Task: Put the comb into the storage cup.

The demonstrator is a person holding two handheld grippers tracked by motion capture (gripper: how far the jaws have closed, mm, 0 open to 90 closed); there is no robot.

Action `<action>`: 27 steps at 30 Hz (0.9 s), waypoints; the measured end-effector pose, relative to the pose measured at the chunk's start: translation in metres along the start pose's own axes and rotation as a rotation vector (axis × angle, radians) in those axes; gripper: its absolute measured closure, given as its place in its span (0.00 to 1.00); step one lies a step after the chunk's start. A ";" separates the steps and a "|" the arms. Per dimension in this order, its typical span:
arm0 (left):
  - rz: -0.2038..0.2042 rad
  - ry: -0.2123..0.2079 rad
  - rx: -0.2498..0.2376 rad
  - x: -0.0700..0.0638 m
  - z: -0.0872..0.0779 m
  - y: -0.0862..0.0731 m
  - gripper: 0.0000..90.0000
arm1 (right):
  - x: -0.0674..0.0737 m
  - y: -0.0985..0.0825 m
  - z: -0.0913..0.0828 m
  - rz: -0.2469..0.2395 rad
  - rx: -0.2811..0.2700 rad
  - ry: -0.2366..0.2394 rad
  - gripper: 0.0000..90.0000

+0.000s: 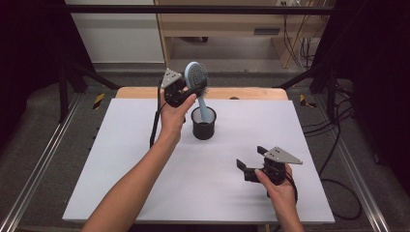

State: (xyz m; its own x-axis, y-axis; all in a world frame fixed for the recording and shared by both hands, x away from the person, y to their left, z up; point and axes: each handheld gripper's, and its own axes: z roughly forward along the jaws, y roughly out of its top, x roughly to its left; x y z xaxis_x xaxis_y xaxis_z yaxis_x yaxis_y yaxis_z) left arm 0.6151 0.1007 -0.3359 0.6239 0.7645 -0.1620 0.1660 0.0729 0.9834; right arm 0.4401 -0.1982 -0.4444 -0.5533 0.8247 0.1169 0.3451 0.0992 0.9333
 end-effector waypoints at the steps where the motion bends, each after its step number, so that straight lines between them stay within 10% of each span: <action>1: 0.001 -0.001 0.005 0.000 0.001 -0.002 0.55 | 0.000 0.000 0.000 -0.001 0.000 0.000 0.06; 27: -0.023 -0.006 0.042 0.002 0.012 -0.030 0.55 | 0.001 0.000 0.001 0.007 -0.006 0.010 0.06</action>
State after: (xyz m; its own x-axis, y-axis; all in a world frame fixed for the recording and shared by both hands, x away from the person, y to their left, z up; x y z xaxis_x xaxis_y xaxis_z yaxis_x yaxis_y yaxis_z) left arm 0.6210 0.0923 -0.3668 0.6243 0.7590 -0.1849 0.2122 0.0631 0.9752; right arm 0.4407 -0.1970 -0.4448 -0.5584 0.8198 0.1271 0.3443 0.0896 0.9346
